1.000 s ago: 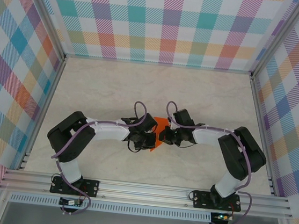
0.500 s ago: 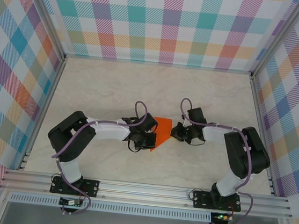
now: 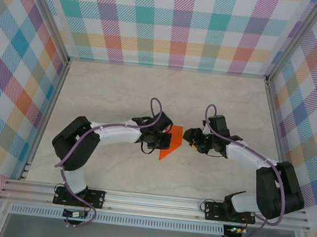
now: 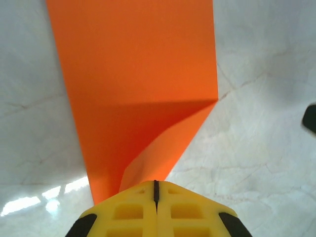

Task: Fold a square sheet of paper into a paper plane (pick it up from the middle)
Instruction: Third fold the triangle at the center of the table.

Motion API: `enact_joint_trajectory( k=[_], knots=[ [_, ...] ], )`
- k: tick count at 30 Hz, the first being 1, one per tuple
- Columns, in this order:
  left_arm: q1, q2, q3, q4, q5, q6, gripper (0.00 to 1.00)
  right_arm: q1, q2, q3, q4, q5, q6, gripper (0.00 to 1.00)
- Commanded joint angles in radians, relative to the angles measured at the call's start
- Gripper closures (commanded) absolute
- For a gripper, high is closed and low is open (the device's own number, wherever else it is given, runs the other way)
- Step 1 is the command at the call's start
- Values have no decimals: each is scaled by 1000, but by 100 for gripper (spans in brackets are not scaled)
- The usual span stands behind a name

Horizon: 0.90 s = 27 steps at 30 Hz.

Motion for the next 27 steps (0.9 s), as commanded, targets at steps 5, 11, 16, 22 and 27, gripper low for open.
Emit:
enact_joint_trajectory(
  k=[5, 11, 16, 22, 27],
  knots=[
    [16, 66, 11, -38, -141, -35, 100, 4, 61, 1, 23, -83, 59, 38],
    [18, 100, 18, -66, -161, -42, 100, 4, 139, 30, 46, -130, 69, 44],
    [18, 102, 4, -75, -169, -53, 100, 6, 176, 46, 77, -155, 82, 52],
    [17, 102, -1, -72, -167, -53, 100, 9, 230, 82, 80, -159, 88, 57],
    [19, 99, -10, -67, -164, -56, 100, 15, 284, 110, 102, -178, 99, 63]
  ],
)
